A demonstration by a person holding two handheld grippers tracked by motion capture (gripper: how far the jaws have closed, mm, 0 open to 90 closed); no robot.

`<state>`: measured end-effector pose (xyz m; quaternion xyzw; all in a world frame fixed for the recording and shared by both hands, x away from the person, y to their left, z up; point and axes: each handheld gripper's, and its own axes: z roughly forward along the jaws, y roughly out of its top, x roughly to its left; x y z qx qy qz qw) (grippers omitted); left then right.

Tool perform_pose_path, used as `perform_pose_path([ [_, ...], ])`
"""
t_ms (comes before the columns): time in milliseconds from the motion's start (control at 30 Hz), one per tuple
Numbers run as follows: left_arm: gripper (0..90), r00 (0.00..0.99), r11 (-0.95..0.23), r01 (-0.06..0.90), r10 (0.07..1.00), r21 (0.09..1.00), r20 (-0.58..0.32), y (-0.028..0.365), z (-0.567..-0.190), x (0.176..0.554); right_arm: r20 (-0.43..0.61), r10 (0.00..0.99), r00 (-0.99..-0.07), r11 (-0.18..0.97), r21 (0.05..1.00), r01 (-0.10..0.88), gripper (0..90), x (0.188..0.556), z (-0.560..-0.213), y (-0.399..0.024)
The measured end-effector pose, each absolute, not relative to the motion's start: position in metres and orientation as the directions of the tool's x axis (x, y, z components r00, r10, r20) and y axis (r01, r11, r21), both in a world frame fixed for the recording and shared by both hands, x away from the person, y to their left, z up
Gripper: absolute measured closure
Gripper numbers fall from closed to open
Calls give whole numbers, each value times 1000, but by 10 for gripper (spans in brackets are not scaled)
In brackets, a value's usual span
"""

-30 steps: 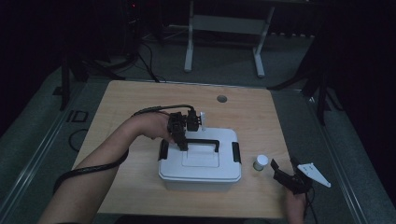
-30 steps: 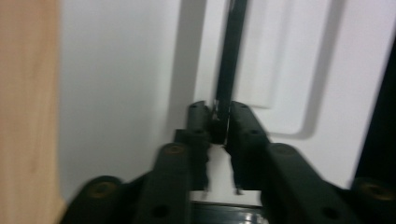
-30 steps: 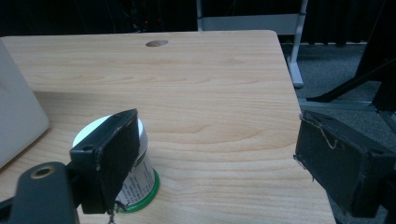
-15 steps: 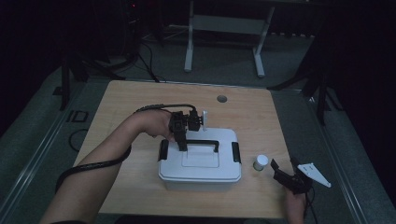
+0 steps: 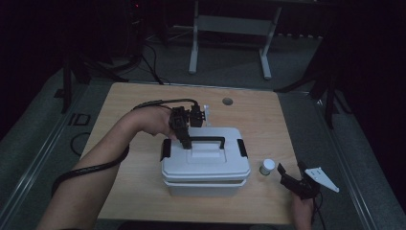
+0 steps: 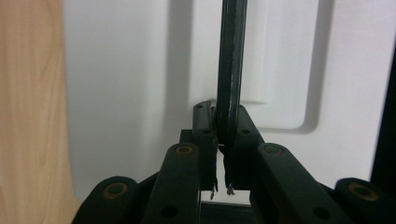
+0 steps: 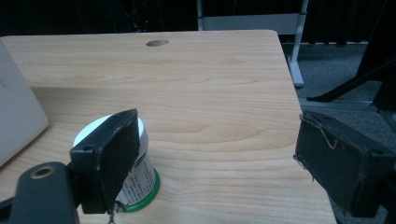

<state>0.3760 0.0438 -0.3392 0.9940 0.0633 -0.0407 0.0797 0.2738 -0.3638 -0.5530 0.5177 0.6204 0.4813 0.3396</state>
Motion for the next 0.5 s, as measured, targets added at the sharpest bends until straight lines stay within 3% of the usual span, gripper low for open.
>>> perform_pose_path([
  [300, 837, 983, -970, 179, 171, 164, -66, 75, -322, 372, 75, 969, -234, 2, 949, 316, 135, 274, -553, -364],
  [500, 837, 964, -952, 265, 259, 156, -63, 120, -316, 367, 74, 970, -232, 4, 948, 318, 134, 274, -553, -363],
])
